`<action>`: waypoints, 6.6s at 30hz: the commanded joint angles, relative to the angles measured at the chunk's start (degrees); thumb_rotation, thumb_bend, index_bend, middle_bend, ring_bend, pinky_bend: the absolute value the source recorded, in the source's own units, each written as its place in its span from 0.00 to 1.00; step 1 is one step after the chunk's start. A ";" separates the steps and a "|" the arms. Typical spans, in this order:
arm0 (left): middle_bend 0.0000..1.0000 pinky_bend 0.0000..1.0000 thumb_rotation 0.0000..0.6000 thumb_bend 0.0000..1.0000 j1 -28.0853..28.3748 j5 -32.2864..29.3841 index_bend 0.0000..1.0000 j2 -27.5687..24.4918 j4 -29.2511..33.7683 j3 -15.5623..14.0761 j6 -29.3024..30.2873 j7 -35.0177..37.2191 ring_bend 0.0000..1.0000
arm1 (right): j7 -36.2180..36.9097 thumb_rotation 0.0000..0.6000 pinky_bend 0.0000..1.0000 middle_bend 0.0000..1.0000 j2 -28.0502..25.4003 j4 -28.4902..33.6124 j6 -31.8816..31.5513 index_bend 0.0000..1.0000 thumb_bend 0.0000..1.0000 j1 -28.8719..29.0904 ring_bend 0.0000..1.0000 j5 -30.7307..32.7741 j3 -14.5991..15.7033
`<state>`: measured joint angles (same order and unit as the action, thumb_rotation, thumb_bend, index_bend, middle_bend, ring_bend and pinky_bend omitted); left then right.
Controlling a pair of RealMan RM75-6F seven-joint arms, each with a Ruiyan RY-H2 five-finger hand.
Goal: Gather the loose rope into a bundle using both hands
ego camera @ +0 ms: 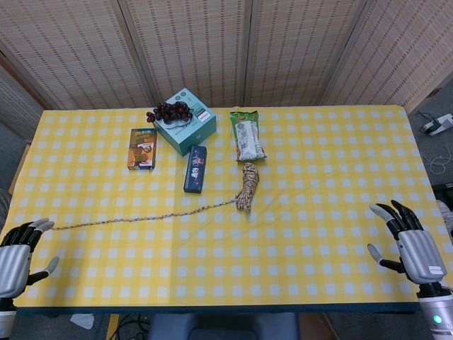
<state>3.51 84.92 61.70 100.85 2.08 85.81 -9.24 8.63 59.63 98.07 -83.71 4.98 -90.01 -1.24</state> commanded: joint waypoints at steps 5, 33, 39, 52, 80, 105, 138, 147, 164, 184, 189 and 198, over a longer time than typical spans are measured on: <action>0.19 0.14 1.00 0.28 0.15 -0.21 0.26 0.21 -0.18 0.12 -0.09 -0.06 0.15 | 0.10 1.00 0.06 0.16 0.04 0.11 0.21 0.14 0.28 0.26 0.00 -0.21 -0.07; 0.19 0.14 1.00 0.28 -1.10 0.08 0.26 -0.28 0.02 -0.41 1.56 0.80 0.15 | -10.03 1.00 0.21 0.22 2.15 -1.01 35.85 0.16 0.28 31.71 0.07 4.96 -10.70; 0.19 0.14 1.00 0.28 -1.35 -0.04 0.26 -0.24 -0.04 -0.64 1.51 0.82 0.15 | -12.38 1.00 0.21 0.22 8.32 -6.96 43.48 0.16 0.49 38.65 0.07 11.14 -12.17; 0.19 0.14 1.00 0.28 -1.97 -0.34 0.26 -0.05 -0.64 -1.15 1.40 1.38 0.15 | -14.50 1.00 0.21 0.22 20.58 -23.04 55.12 0.16 0.84 50.33 0.07 23.22 -12.84; 0.19 0.14 1.00 0.28 -2.90 -0.24 0.26 0.28 -2.87 -1.80 1.10 4.34 0.15 | -20.32 1.00 0.17 0.32 20.12 -18.16 46.75 0.14 0.86 47.18 0.08 22.72 -2.31; 0.19 0.14 1.00 0.28 -2.63 -0.11 0.26 0.34 -2.77 -1.64 0.56 4.59 0.15 | -22.33 1.00 0.00 0.17 28.65 -17.57 45.37 0.00 0.84 50.89 0.00 27.05 -7.38; 0.19 0.14 1.00 0.28 -3.75 -0.58 0.26 0.15 -3.02 -2.33 0.74 5.99 0.15 | -27.48 1.00 0.00 0.21 35.60 -40.25 56.63 0.00 0.25 60.56 0.00 39.03 -6.51; 0.19 0.13 1.00 0.28 -3.81 -0.71 0.26 0.39 -3.86 -2.26 0.55 6.86 0.15 | -25.54 1.00 0.00 0.25 27.10 -26.92 52.57 0.00 0.28 56.11 0.00 40.14 -5.25; 0.19 0.13 1.00 0.28 -3.54 -0.26 0.26 -0.06 -1.98 -2.34 0.22 6.14 0.15 | -28.35 1.00 0.00 0.18 30.12 -28.80 49.53 0.08 0.28 56.37 0.00 39.45 -3.76; 0.18 0.13 1.00 0.28 -3.65 -0.79 0.26 0.26 -2.92 -2.54 -0.59 7.73 0.15 | -31.27 1.00 0.06 0.25 35.83 -34.51 46.20 0.25 0.32 55.42 0.06 36.32 -3.14; 0.18 0.13 1.00 0.28 -3.67 -0.76 0.26 0.31 -3.16 -2.55 -0.61 7.96 0.15 | -31.64 1.00 0.07 0.28 37.45 -36.11 45.35 0.28 0.32 55.06 0.09 35.47 -3.52; 0.18 0.13 1.00 0.28 -3.60 -0.71 0.26 0.41 -3.51 -2.57 -0.84 8.47 0.15 | -32.45 1.00 0.08 0.31 39.69 -38.12 43.81 0.35 0.31 54.30 0.11 35.16 -4.78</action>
<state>-0.09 84.21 62.11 97.35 -0.49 84.96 -0.76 -23.71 99.13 60.14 -39.74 59.39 -54.82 -5.87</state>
